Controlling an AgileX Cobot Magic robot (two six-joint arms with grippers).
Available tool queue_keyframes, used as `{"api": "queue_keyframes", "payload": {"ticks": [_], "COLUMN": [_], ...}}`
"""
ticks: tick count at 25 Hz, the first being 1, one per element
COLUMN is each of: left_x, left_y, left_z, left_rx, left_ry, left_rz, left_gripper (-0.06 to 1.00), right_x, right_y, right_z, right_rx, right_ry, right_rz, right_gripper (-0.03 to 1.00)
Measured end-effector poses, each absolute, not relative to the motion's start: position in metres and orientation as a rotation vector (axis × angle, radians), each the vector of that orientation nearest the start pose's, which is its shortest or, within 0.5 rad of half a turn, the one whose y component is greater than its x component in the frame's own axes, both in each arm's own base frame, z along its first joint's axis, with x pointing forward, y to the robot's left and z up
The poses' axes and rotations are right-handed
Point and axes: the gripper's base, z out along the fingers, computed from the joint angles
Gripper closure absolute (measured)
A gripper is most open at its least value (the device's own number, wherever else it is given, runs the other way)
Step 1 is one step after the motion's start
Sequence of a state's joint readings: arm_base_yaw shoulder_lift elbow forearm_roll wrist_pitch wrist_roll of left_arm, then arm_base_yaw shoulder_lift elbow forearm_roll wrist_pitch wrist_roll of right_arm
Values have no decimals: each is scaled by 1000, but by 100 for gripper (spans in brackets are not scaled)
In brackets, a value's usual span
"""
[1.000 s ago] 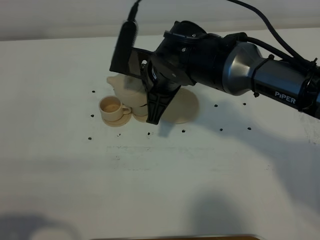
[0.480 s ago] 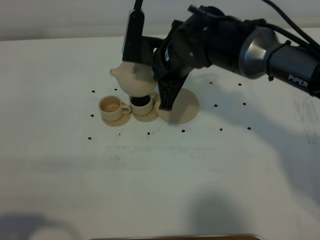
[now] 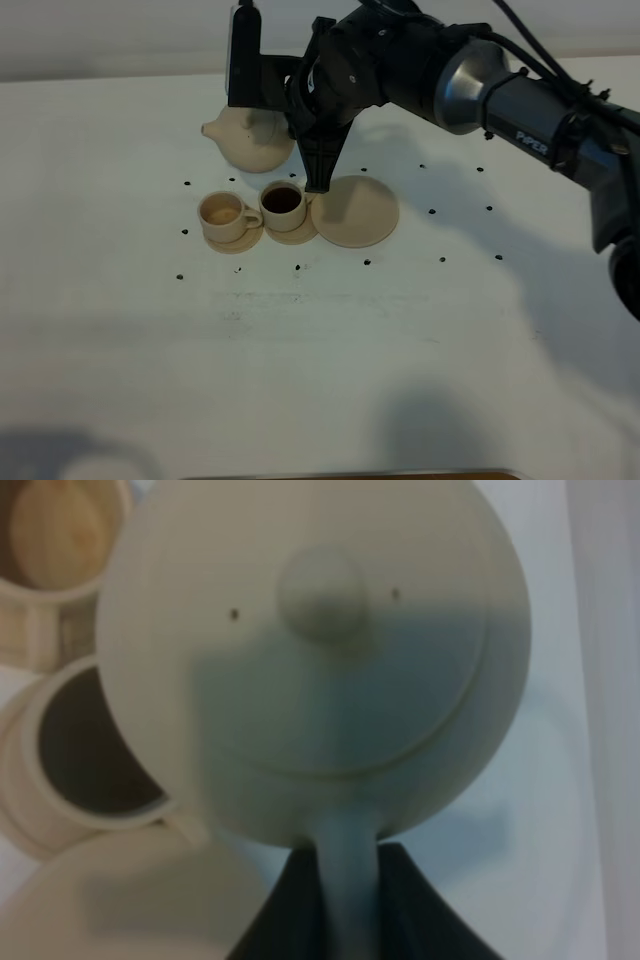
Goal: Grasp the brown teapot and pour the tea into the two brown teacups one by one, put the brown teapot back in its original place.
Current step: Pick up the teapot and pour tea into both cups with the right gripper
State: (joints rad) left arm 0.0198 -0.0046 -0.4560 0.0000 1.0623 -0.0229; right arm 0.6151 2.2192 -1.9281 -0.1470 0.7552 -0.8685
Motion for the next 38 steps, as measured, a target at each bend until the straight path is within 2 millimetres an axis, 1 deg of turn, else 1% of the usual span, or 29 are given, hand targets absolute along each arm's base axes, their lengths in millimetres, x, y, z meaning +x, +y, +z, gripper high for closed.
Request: {"api": "queue_keyframes", "payload": {"ticks": [4,9,12,15,19,26,38], "left_x": [-1,-1,-1,-1,-1,-1,-1], "left_y": [0,0,0,0,0,0,0], "left_z": [265,265,265,265,265,265,265], "left_rx": [-45,-45,-45,-45,-45,-45,-45], "left_ry": [2085,2085,2085,2085,2085,2085,2085], "left_rz": [-2,-2,-2,-2,-2,-2,-2], "left_gripper": [47,47,47,47,47,47,47], "right_x": [419,424,429,435,439,440,444], "right_y": [285,286,282,280,283,286,290], "right_z": [212,207,209,215,219,209,214], "right_rx": [-1855,-1905,-1917,-1905,-1904,-1988,-1992], "right_ry": [1757,1664,1625,1593,1556,1475,1342], "right_rz": [-292,-323,-347,-368,-379,-385,-440], "right_gripper": [88,88,88,88,88,88,88]}}
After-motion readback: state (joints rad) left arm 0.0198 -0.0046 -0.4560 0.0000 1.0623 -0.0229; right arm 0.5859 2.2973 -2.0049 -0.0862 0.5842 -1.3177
